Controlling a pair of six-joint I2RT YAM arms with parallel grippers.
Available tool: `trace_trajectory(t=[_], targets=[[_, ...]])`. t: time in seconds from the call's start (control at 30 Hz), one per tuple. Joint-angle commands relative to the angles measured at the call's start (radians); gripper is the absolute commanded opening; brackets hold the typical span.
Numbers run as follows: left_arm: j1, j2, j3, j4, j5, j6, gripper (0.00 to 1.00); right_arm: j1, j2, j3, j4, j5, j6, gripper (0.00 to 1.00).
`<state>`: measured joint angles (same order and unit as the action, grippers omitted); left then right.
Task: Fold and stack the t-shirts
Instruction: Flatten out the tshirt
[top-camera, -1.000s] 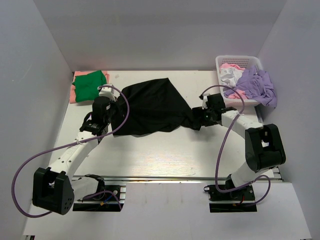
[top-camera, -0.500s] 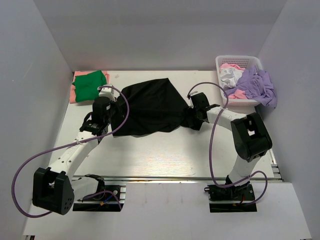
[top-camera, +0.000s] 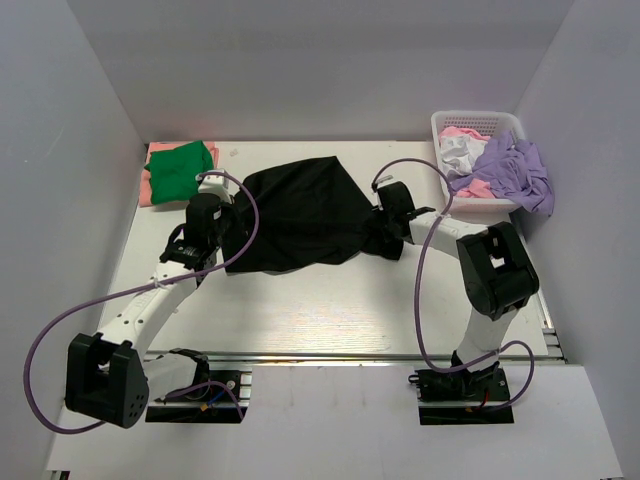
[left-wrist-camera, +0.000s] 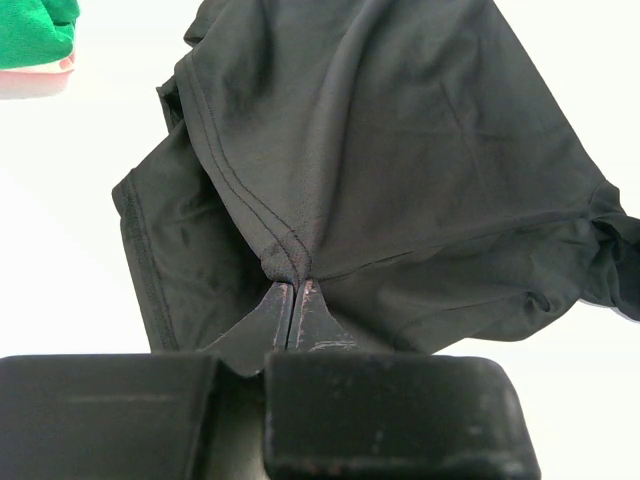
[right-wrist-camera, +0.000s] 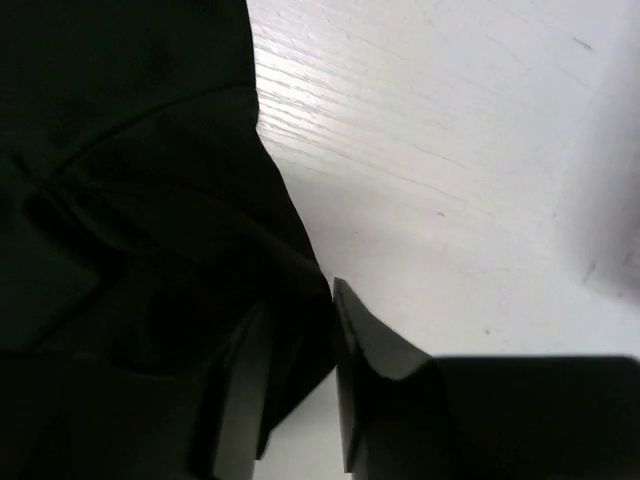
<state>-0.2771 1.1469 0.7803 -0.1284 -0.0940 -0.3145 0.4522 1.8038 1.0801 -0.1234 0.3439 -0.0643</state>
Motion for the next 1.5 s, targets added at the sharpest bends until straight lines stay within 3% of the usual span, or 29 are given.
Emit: trace_trajectory(t=[0.0,0.03,0.1,0.37,0.53,0.8,0.93,1.17,1.47], targets=[[-0.002,0.001,0.011,-0.002,-0.01,0.009,0.0,0.002,0.022,0.043,0.062,-0.036,-0.009,0.32],[-0.002,0.001,0.011,-0.002,-0.01,0.009,0.0,0.0,0.017,0.041,0.07,-0.054,-0.011,0.26],[-0.002,0.01,0.011,-0.002,-0.01,0.009,0.0,0.0,0.002,0.032,0.093,-0.068,-0.008,0.0],[0.007,-0.015,0.039,-0.002,-0.03,0.009,0.0,-0.001,-0.132,-0.02,0.186,-0.128,0.007,0.0],[0.007,-0.055,0.102,0.022,-0.082,0.009,0.0,-0.007,-0.303,-0.037,0.234,-0.045,0.011,0.0],[0.007,-0.156,0.304,-0.036,-0.243,0.081,0.0,-0.009,-0.486,0.053,0.232,0.076,-0.179,0.0],[0.007,-0.179,0.417,-0.069,-0.244,0.147,0.0,-0.009,-0.578,0.128,0.228,0.084,-0.275,0.0],[0.007,-0.199,0.6,-0.079,-0.211,0.3,0.0,-0.007,-0.71,0.308,0.174,-0.022,-0.488,0.0],[0.007,-0.309,0.703,-0.082,-0.142,0.38,0.0,-0.007,-0.87,0.539,0.073,-0.154,-0.695,0.0]])
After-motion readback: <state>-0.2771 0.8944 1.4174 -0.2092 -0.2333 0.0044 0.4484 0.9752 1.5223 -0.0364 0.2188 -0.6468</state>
